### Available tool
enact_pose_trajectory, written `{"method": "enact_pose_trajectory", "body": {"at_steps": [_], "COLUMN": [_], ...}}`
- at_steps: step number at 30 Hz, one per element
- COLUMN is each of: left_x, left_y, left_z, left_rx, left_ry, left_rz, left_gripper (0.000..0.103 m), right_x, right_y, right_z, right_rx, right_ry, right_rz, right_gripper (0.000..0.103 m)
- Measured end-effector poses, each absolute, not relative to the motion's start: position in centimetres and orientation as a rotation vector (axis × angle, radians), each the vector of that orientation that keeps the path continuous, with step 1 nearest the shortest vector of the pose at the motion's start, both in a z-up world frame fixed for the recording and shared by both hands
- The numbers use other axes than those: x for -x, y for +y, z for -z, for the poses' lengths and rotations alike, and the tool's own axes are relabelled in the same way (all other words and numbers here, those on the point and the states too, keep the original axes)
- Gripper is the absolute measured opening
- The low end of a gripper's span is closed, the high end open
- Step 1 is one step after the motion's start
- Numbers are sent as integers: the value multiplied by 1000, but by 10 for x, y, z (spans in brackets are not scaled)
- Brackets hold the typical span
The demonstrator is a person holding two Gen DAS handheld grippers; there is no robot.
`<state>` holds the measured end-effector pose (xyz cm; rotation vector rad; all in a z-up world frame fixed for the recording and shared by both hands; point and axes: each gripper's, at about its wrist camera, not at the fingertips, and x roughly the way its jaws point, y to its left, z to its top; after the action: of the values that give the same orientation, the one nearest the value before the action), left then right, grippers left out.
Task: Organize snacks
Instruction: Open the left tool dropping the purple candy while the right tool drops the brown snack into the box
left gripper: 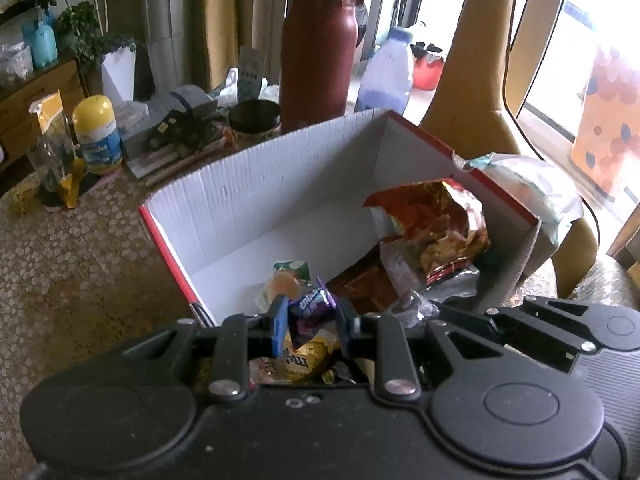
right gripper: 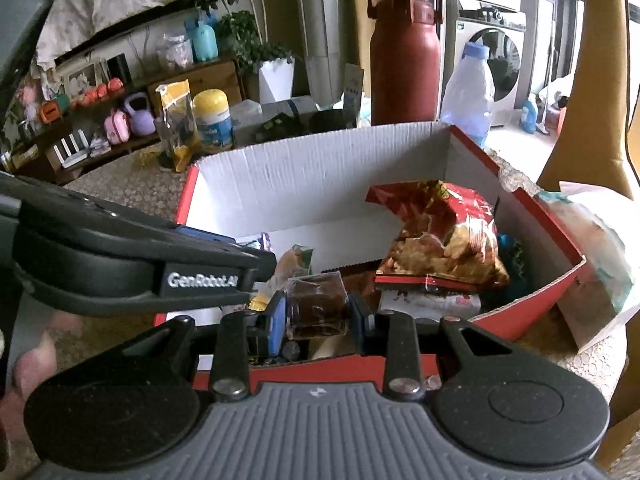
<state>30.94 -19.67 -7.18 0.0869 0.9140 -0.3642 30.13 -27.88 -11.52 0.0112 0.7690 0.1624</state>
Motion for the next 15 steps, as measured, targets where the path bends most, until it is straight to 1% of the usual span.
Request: {"method": "enact_pose_trajectory", "body": {"at_steps": [10, 12, 13, 14, 15], "left_x": [-309, -307, -306, -305, -304], "left_y": [-196, -194, -192, -191, -190], "left_z": [79, 78, 78, 77, 75], "left_rx": [-84, -79, -73, -70, -73], "left_ry": [922, 919, 917, 913, 907], "left_rz": [356, 349, 346, 345, 339], "left_gripper": [31, 35, 38, 42, 46], "right_x": [-299, -298, -297, -295, -294], "right_y": [-278, -277, -277, -276, -275], "right_z": [115, 114, 114, 112, 111], "right_rx": [-7, 0, 5, 15, 24], "right_ry": [764, 761, 753, 742, 734], "right_rz": [-162, -159, -162, -158, -155], "right_gripper": [33, 47, 58, 62, 62]}}
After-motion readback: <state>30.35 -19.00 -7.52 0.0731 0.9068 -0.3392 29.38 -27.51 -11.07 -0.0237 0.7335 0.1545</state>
